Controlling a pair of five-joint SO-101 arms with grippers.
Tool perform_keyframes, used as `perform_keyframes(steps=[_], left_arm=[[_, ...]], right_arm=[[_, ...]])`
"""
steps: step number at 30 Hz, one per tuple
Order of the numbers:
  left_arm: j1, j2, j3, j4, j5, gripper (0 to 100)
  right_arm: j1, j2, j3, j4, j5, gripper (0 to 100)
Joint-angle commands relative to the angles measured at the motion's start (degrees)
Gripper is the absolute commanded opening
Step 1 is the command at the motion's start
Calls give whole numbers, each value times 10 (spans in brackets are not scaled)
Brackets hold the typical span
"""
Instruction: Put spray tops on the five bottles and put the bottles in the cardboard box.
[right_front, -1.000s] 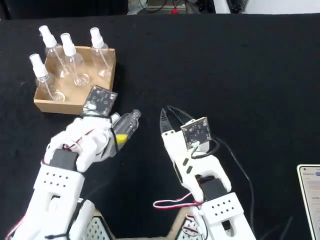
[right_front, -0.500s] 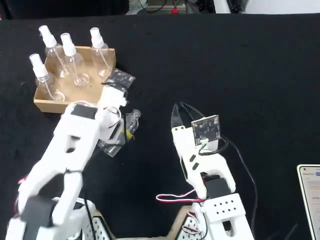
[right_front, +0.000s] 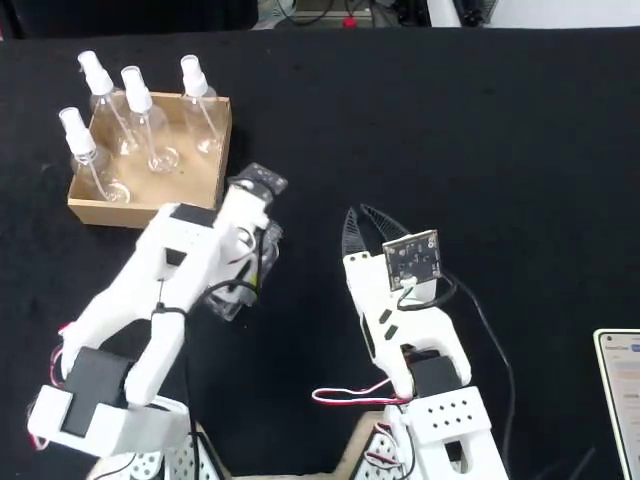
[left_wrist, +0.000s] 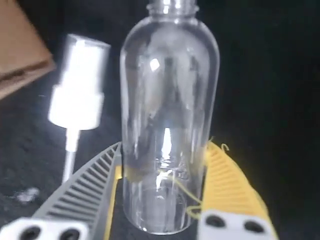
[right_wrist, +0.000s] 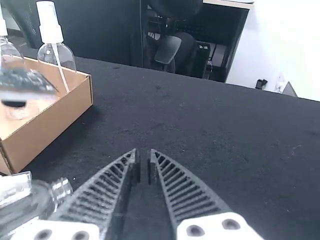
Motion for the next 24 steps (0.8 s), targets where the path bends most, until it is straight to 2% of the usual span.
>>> perform_keyframes(steps=[1, 4, 8, 12, 14, 19, 24], left_arm=[[39, -4, -21, 70, -6, 97], [36, -30, -17, 120, -30, 98], [1, -95, 16, 167, -106, 98], [-51, -151, 77, 181, -208, 101], [-80, -170, 102, 178, -238, 141], [-120, -195, 120, 183, -249, 322], [-107, -224, 82, 188, -249, 297]], right_arm=[[11, 2, -7, -18, 5, 36], [11, 2, -7, -18, 5, 36], [11, 2, -8, -18, 5, 36], [11, 2, -9, -18, 5, 36], [10, 2, -9, -18, 5, 36], [10, 2, -9, -18, 5, 36], [10, 2, -9, -18, 5, 36]])
